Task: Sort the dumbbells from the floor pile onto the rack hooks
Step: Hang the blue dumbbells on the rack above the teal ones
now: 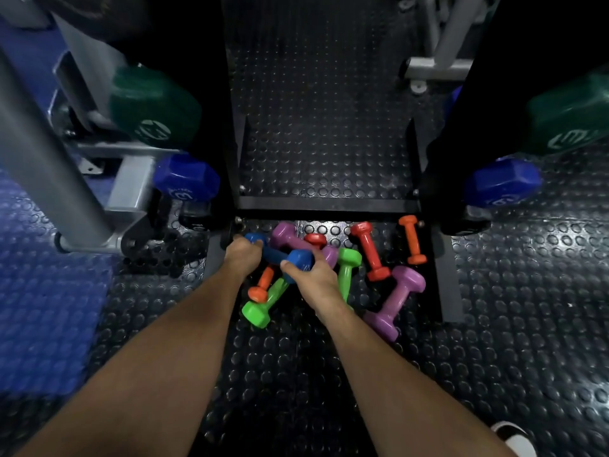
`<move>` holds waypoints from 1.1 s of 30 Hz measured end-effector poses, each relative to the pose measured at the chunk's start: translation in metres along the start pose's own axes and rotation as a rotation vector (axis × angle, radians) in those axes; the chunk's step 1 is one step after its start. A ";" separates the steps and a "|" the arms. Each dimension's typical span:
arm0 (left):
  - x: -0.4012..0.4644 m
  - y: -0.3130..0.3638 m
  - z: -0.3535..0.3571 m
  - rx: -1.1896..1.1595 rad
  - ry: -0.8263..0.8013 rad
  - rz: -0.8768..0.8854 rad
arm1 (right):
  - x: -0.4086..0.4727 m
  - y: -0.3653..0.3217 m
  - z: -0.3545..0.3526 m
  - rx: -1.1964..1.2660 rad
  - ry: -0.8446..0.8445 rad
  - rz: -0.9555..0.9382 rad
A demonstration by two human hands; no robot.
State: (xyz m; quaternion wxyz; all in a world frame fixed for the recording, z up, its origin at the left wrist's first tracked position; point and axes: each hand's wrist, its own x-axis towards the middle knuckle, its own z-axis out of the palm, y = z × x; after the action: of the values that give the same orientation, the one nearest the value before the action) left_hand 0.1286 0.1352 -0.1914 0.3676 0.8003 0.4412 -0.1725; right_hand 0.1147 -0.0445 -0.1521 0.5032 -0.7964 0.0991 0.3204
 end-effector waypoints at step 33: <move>-0.122 0.067 -0.088 -0.519 0.116 0.113 | -0.114 -0.113 -0.103 -0.134 0.079 -0.215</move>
State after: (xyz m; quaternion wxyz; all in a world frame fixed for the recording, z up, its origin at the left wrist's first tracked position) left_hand 0.1129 0.1070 -0.0306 0.5435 0.7111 0.4458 0.0133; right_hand 0.1229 -0.0984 0.0303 0.4761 -0.8463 0.0112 0.2388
